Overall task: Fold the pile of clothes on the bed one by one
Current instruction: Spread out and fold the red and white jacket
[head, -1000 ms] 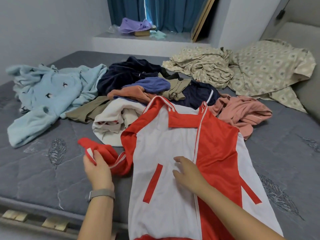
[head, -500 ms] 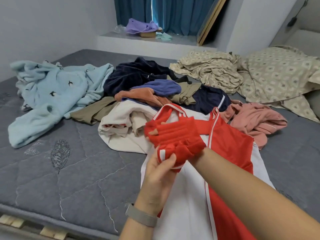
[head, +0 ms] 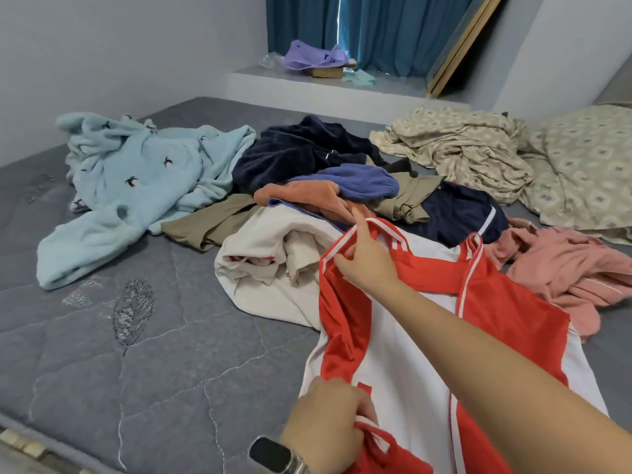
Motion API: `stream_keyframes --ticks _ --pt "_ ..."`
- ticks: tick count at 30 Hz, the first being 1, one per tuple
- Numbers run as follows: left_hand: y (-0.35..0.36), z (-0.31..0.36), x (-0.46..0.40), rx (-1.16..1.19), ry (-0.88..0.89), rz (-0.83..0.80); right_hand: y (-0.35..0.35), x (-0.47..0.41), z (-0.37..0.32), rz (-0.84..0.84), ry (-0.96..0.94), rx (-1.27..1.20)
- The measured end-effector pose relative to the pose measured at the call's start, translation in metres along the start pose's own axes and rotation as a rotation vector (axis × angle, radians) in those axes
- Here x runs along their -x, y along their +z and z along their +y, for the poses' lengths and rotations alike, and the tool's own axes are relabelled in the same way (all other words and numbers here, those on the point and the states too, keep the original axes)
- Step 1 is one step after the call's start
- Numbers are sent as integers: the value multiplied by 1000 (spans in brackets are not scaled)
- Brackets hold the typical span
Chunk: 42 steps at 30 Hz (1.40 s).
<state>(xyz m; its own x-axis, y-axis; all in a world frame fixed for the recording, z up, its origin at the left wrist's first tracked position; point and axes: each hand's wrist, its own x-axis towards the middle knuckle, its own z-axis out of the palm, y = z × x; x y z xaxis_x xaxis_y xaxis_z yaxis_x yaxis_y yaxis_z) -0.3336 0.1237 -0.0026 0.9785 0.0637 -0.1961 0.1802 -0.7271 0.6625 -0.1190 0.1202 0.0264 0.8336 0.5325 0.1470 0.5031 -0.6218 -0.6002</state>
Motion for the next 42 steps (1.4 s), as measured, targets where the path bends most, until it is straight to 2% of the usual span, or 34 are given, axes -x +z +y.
stream_keyframes --ticks 2,5,7,9,11,13,16,18,21,24,25,27,29,31,33,35,38,40,42 --pt "-4 -6 -4 -130 -54 75 7 -16 4 -55 -116 359" --pt "-10 -13 -8 -177 -68 211 6 -30 4 -145 -102 683" --pt "-13 -14 -10 -62 -49 304 4 -33 6 -105 -113 801" --pt "-18 -11 -11 151 -30 327 2 -30 17 -75 -115 837" --pt "-25 -1 -9 332 11 281 0 -31 34 -9 -83 601" --pt "-32 12 -6 525 22 198 -10 -31 44 78 -63 120" --pt "-35 29 0 802 67 -78 -47 -35 44 172 143 -523" --pt "-31 43 6 688 181 -279 -73 -41 52 163 387 -844" --pt "-3 48 3 343 196 -497 -102 -44 70 77 638 -862" --pt "26 29 -11 14 58 -580 -98 -20 81 -139 813 -969" --pt "31 23 -15 5 48 -545 -96 -7 83 -186 843 -943" --pt "32 21 -17 65 16 -387 -92 29 88 -218 822 -743" --pt "28 18 -19 150 -33 -95 -79 68 93 -223 737 -575" --pt "24 12 -27 92 -100 249 -60 107 96 -249 607 -428" --pt "28 2 -39 -3 -180 447 -40 134 103 -249 491 -231" --pt "35 -5 -48 -70 -230 422 -27 143 111 -213 481 -153" --pt "47 -9 -57 -301 -278 293 -16 141 117 -177 625 -334" --pt "47 -11 -60 -378 -330 371 -16 138 120 -146 676 -583" --pt "41 -17 -61 -284 -400 528 -28 138 124 -77 681 -763"
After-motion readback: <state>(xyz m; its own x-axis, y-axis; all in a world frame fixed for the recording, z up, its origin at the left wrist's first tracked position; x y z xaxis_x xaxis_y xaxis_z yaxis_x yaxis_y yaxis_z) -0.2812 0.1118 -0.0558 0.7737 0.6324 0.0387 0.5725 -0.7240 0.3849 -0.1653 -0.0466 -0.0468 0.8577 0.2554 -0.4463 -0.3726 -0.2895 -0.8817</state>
